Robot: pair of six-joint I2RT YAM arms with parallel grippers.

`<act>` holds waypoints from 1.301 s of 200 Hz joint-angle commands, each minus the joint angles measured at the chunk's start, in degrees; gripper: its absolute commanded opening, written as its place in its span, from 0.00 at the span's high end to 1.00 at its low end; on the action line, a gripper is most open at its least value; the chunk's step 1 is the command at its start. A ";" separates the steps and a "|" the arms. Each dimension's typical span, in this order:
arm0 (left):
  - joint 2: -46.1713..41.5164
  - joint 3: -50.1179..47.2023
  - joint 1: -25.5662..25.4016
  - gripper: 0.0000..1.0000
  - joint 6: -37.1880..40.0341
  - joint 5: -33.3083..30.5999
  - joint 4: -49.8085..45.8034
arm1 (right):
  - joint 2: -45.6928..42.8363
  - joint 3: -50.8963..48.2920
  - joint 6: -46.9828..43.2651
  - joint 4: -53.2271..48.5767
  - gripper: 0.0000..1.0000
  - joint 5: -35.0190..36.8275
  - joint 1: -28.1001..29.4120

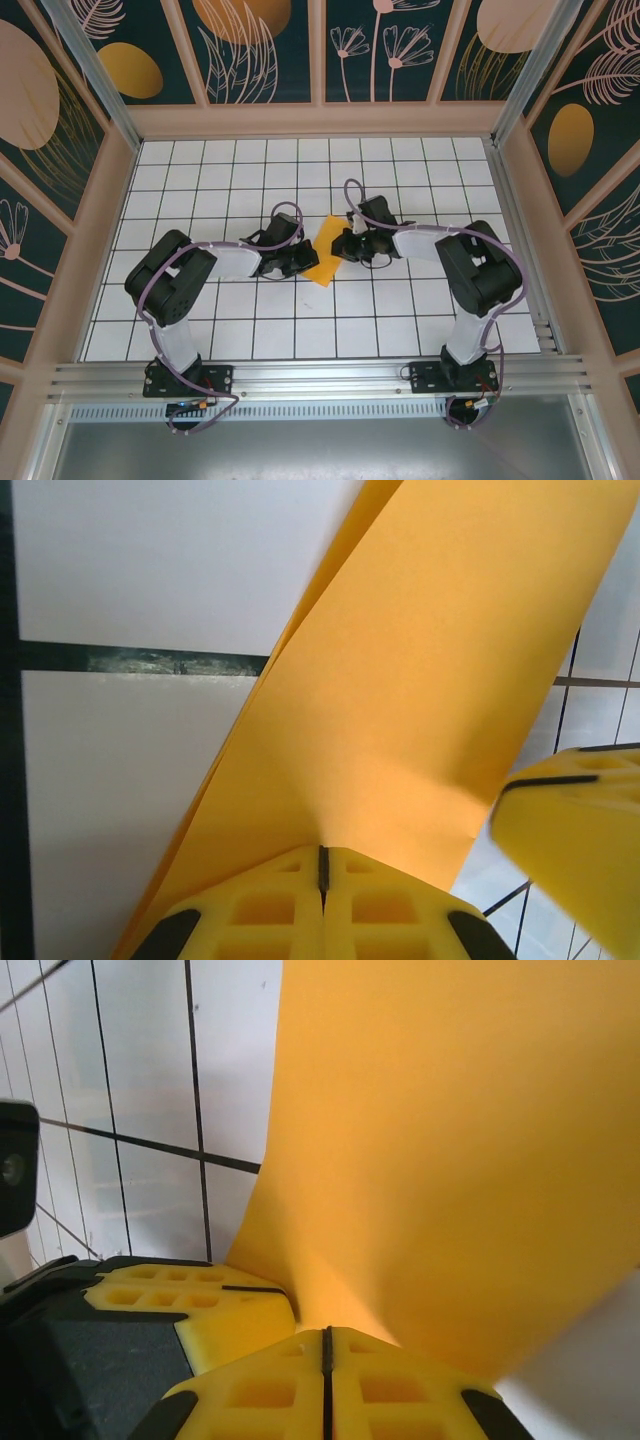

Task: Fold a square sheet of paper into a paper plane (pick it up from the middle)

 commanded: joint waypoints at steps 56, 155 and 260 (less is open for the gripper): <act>1.28 2.11 -0.33 0.93 1.71 -1.89 -4.26 | 1.01 -2.52 -1.85 2.77 0.92 -1.78 -2.43; -0.93 5.65 -1.08 0.90 1.35 2.49 -0.95 | 3.39 -2.56 -1.95 0.89 0.93 0.30 -2.45; 3.76 7.94 -5.11 0.91 2.85 1.99 -5.43 | 3.50 -2.57 -1.19 1.03 0.92 0.71 -2.51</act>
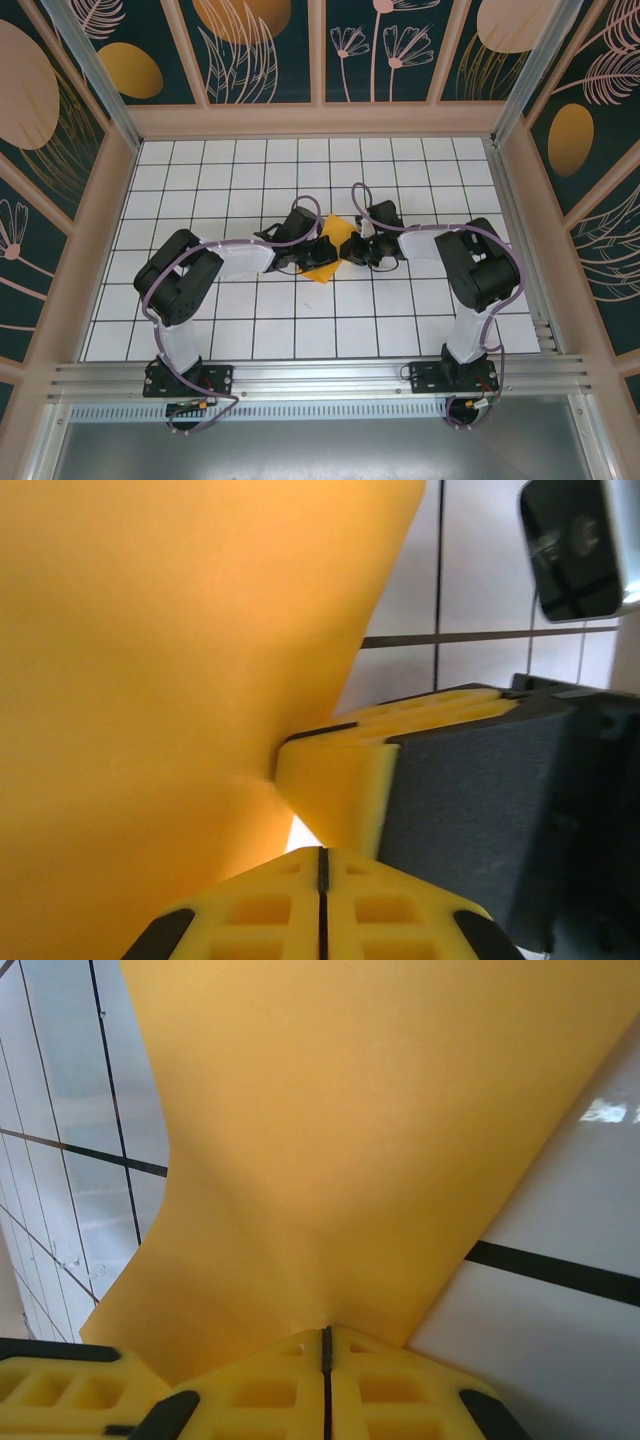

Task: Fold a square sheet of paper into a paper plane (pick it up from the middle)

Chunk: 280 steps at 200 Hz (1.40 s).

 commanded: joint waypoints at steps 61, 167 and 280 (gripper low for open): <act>3.17 -0.31 -0.58 0.92 2.02 -2.14 -4.69 | 1.21 0.05 -0.27 -0.44 0.93 1.68 -0.54; 4.03 -0.32 -0.58 0.94 2.78 -4.87 -8.01 | 2.05 2.07 -1.56 -1.01 0.93 2.51 -2.17; 4.09 -2.68 -0.55 0.94 2.60 -4.73 -8.35 | 6.77 8.63 -4.51 -2.97 0.92 4.46 -7.85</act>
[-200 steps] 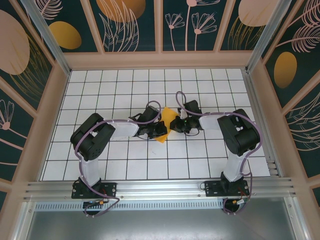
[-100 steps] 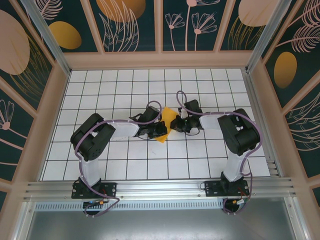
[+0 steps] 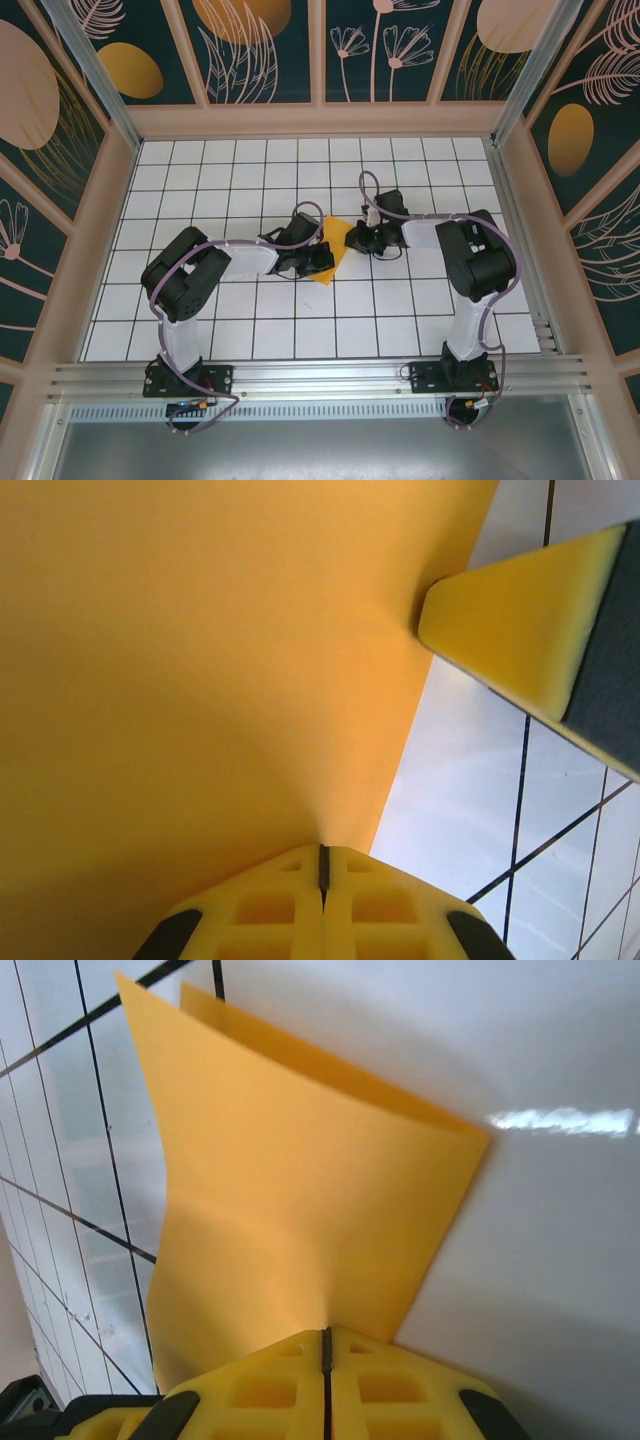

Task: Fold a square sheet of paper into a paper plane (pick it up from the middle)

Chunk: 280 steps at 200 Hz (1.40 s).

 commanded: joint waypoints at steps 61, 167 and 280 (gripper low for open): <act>1.69 -2.33 -0.21 0.94 1.01 -1.99 -6.82 | 4.99 6.11 -3.19 -1.56 0.93 7.06 -6.49; 1.64 1.07 -0.17 0.94 1.26 -1.94 -6.73 | -4.14 4.78 -4.16 -3.23 0.92 6.20 -5.63; -0.01 4.91 -0.24 0.93 1.82 -1.43 -5.61 | 1.72 2.48 -2.22 -2.72 0.92 2.50 1.67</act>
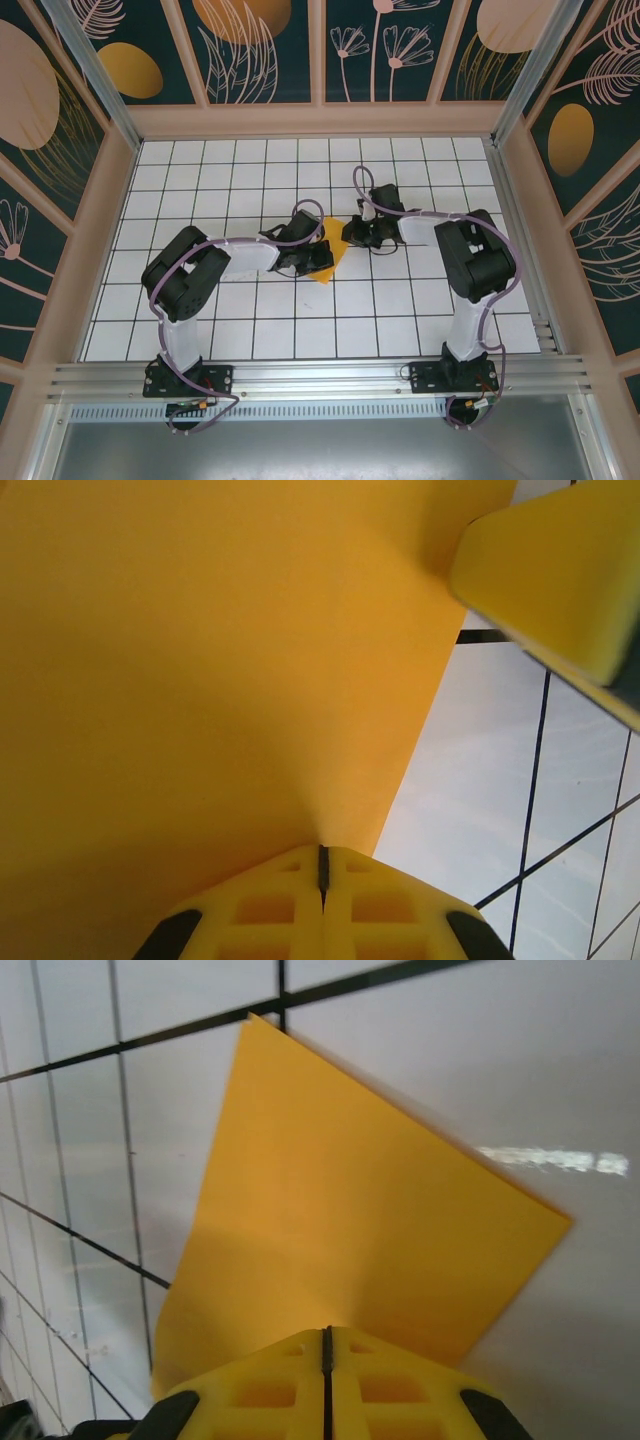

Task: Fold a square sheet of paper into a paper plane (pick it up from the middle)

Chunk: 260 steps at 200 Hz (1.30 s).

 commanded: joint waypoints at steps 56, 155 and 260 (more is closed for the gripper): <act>0.75 4.16 -0.16 0.87 1.83 3.89 4.52 | 3.34 -0.64 0.49 -1.65 0.92 -0.30 -0.25; 6.70 7.18 -0.19 0.84 4.18 5.50 1.34 | 4.35 -0.42 0.76 -2.20 0.92 0.20 -0.30; 3.74 1.02 -0.22 0.87 8.17 9.53 0.28 | 5.45 0.45 0.76 -4.09 0.92 1.17 -0.58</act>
